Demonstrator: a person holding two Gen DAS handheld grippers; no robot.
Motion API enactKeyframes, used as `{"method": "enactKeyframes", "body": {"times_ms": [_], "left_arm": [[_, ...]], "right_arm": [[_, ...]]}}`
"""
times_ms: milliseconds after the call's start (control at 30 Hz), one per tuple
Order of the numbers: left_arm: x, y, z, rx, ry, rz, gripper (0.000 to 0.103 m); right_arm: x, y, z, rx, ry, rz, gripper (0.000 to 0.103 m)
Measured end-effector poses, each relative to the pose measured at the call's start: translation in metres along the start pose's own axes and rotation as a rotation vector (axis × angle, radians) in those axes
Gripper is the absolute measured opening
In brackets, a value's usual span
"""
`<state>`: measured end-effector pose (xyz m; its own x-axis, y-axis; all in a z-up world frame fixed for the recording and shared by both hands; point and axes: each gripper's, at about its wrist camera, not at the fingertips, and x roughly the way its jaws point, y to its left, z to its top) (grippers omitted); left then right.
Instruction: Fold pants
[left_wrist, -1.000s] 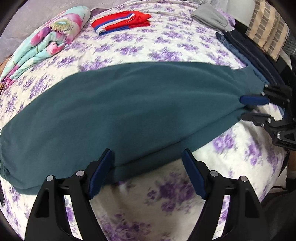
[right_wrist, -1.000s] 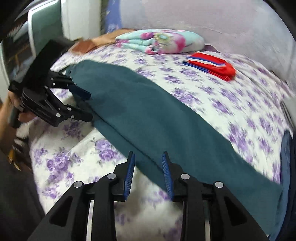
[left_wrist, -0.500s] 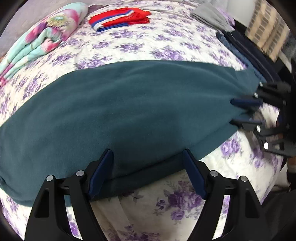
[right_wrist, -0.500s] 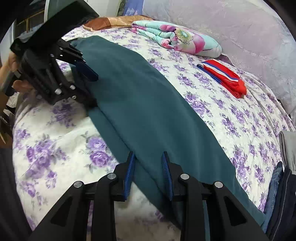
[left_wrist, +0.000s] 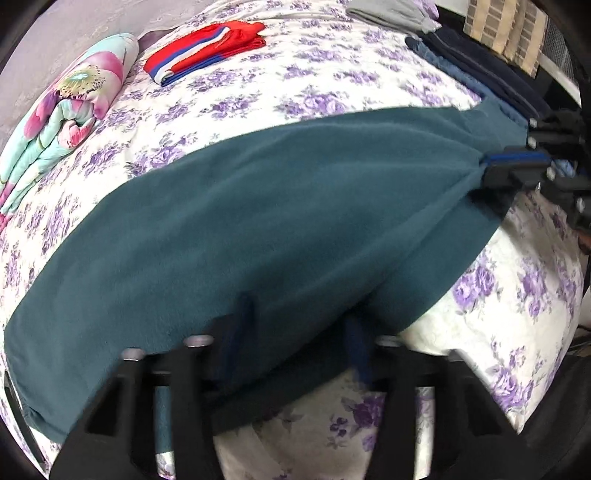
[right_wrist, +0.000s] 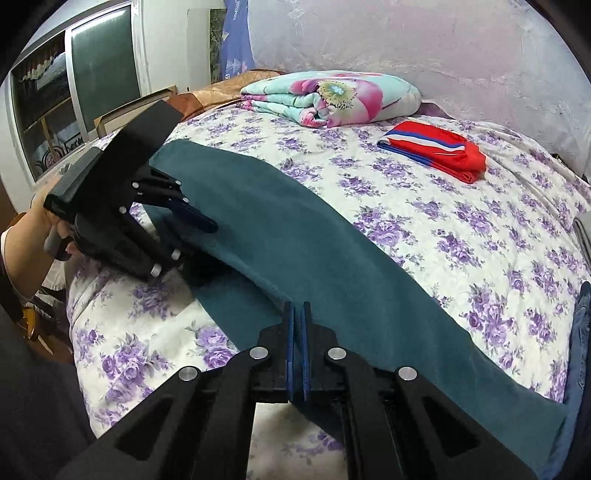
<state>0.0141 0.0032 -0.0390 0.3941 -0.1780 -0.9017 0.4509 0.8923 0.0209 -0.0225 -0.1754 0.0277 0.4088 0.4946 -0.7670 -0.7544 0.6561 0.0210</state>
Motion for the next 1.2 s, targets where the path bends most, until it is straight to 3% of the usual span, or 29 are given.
{"method": "enactKeyframes", "body": {"times_ms": [33,133,300,467,500,533,600,633,667,767,867,933,1000,1100,1133,1200], "left_arm": [[-0.002,0.005,0.000,-0.025,-0.003,-0.014,0.008],[-0.009,0.013,-0.003,-0.072,-0.025,-0.050,0.003],[-0.033,0.004,-0.015,-0.042,-0.057,-0.034,0.002],[-0.011,-0.004,-0.029,0.004,0.028,0.021,0.006],[-0.008,-0.003,-0.029,-0.001,0.034,0.024,0.006],[-0.010,-0.004,-0.029,0.004,0.030,0.024,0.009],[-0.019,-0.009,-0.031,0.035,0.027,0.037,0.038],[-0.029,-0.013,-0.034,0.056,0.016,0.035,0.066],[-0.037,-0.014,-0.037,0.066,-0.006,0.025,0.071],[-0.061,-0.014,-0.042,0.064,-0.069,-0.033,0.070],[-0.065,-0.004,-0.033,-0.012,-0.089,-0.077,0.071],[-0.055,0.002,-0.022,-0.064,-0.083,-0.060,0.072],[-0.041,0.007,-0.012,-0.105,-0.067,-0.023,0.072],[-0.016,0.015,-0.003,-0.158,-0.016,0.016,0.072],[-0.006,0.018,-0.003,-0.172,0.014,0.027,0.072],[0.002,0.022,-0.006,-0.174,0.032,0.041,0.074]], "right_arm": [[0.002,0.001,-0.001,-0.001,0.008,0.001,0.004],[0.004,0.003,-0.005,-0.001,0.020,0.008,0.004],[-0.009,0.011,-0.014,-0.024,0.025,0.047,0.004],[0.011,0.014,-0.028,-0.019,0.091,0.036,0.005],[0.016,0.013,-0.030,-0.010,0.103,0.031,0.013],[0.018,0.011,-0.031,-0.001,0.104,0.041,0.021],[0.010,0.008,-0.031,0.019,0.087,0.067,0.032],[0.001,0.004,-0.032,0.032,0.064,0.074,0.036],[-0.008,-0.001,-0.034,0.048,0.042,0.078,0.037],[-0.032,-0.032,-0.043,0.161,-0.010,0.032,0.038],[-0.057,-0.075,-0.062,0.342,-0.050,-0.078,0.043],[-0.072,-0.106,-0.079,0.497,-0.067,-0.154,0.043],[-0.081,-0.125,-0.094,0.574,-0.062,-0.259,0.043],[-0.074,-0.140,-0.117,0.620,-0.007,-0.276,0.043],[-0.067,-0.146,-0.127,0.635,0.044,-0.295,0.039],[-0.067,-0.153,-0.134,0.629,0.052,-0.324,0.025]]}}
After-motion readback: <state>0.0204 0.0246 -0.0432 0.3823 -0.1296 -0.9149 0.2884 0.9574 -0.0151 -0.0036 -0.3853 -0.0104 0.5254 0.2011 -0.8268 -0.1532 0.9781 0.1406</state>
